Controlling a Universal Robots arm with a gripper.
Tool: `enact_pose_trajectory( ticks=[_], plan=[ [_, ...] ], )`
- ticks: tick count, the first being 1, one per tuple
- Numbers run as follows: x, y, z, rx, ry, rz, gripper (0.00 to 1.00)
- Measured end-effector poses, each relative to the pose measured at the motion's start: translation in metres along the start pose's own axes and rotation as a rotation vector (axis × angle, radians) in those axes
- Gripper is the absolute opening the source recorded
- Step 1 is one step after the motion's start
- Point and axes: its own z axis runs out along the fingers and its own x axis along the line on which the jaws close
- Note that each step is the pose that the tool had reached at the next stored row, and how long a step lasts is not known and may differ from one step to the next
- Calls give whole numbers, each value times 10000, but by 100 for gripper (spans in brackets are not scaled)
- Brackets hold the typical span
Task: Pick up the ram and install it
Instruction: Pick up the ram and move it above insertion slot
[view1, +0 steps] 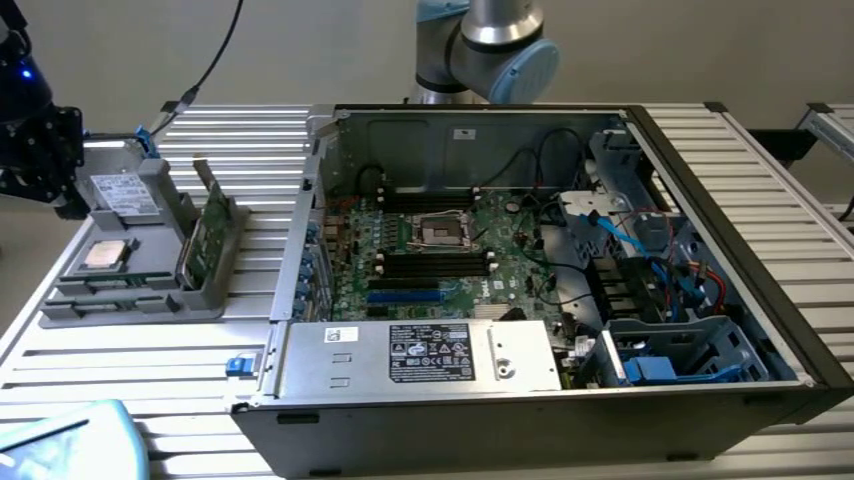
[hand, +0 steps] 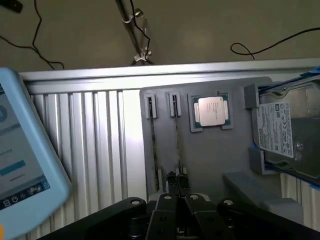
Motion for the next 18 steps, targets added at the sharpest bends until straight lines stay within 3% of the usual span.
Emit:
enact_pose_trajectory(
  ticks=[8, 18],
  plan=[
    [7, 35, 30, -51, 44, -675, 11],
    [18, 38, 42, -50, 48, -754, 11]
  ],
)
